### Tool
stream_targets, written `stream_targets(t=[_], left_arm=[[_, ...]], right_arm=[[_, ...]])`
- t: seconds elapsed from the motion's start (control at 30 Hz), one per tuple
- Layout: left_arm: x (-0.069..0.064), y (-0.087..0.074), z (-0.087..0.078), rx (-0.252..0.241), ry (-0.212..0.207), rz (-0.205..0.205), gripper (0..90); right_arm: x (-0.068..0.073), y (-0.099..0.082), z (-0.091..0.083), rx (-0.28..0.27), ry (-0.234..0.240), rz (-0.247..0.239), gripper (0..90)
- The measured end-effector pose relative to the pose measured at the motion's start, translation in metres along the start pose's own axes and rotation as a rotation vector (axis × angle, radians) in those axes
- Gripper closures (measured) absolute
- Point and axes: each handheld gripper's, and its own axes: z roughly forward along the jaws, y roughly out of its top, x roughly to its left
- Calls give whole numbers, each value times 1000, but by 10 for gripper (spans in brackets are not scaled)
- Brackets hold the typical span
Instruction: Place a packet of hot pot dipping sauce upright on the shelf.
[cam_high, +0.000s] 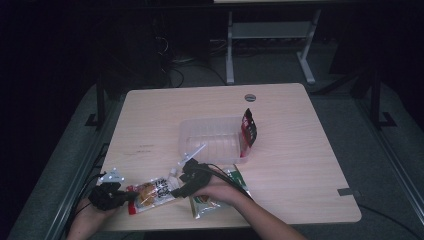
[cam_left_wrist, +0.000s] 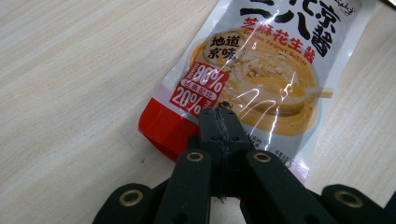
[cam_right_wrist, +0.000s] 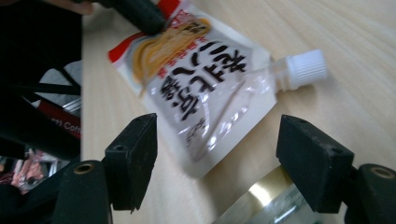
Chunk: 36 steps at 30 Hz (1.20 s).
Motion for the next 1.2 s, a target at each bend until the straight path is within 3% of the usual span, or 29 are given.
stream_targets(t=[0.1,0.7,0.8,0.9,1.03,1.2], left_arm=[[-1,0,0,1,5,-1,900],[1,-1,0,-2,-3,-16,900],[2,-1,0,-5,-9,-22,900],[2,-1,0,-7,-11,-24,900],[3,-2,0,-10,-17,-23,900],[3,-2,0,-12,-17,-20,900]], right_arm=[[-1,4,4,19,-23,-9,306],[-1,11,13,76,61,53,492],[1,13,17,85,86,61,546],[2,15,19,92,76,55,631],[0,15,19,76,98,54,732],[2,17,17,39,123,0,880]])
